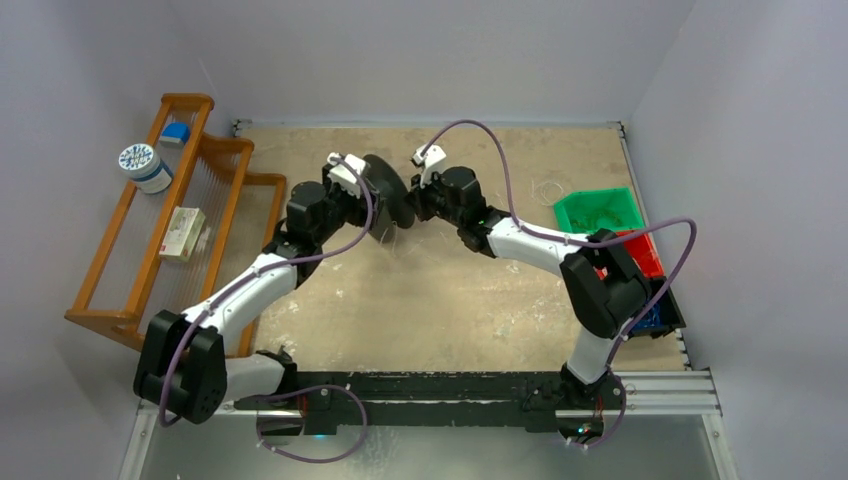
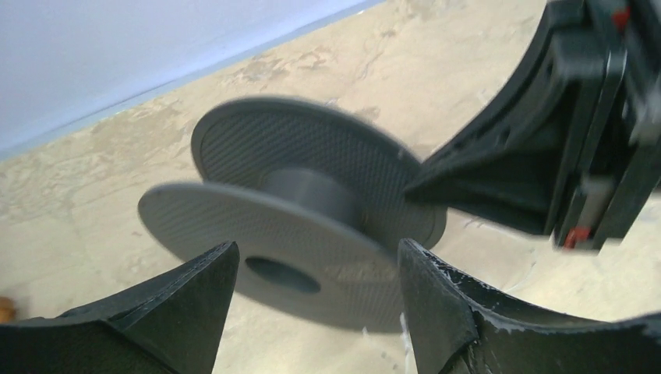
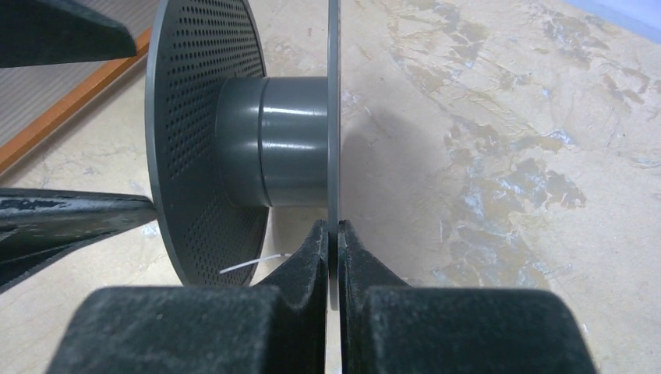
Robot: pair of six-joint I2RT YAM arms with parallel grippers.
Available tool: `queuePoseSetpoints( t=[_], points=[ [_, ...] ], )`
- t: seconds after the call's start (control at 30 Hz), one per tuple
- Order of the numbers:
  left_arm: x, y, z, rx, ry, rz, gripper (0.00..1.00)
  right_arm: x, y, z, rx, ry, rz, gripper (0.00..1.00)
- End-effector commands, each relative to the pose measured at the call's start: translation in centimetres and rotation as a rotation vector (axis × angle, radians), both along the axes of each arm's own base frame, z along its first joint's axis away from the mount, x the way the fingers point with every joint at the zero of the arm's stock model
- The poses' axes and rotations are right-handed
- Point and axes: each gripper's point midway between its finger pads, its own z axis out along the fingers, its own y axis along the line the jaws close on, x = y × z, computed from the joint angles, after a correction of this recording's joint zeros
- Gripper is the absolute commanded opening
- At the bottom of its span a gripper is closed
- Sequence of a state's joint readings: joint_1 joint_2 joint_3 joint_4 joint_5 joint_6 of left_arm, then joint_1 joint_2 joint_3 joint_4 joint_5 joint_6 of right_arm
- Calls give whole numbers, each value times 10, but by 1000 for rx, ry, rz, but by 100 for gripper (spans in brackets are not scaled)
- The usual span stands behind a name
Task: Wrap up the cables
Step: Wrap the cable around the cable reel.
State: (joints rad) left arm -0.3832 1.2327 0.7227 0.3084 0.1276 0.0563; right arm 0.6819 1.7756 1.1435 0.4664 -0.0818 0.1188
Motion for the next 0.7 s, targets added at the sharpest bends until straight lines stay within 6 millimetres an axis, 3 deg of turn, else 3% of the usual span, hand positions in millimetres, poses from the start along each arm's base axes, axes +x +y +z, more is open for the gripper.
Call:
queuePoseSetpoints(
  t=[0.0,0.13,0.27,0.37,0.67],
  points=[
    [10,-21,42,-215,19,-21,72,2,0,44,52,-102,-82,0],
    [20,-20,47,-241,54,19,69,4,-1,44,54,-96,-115,0],
    [31,-4,35,-188,94,137,53,6,-5,48,63,-95,-147,0],
    [31,4,21,-140,126,174,52,7,-6,52,68,-95,-159,0],
    [36,3,-4,-95,214,184,51,5,-3,56,75,-97,-138,0]
  ],
)
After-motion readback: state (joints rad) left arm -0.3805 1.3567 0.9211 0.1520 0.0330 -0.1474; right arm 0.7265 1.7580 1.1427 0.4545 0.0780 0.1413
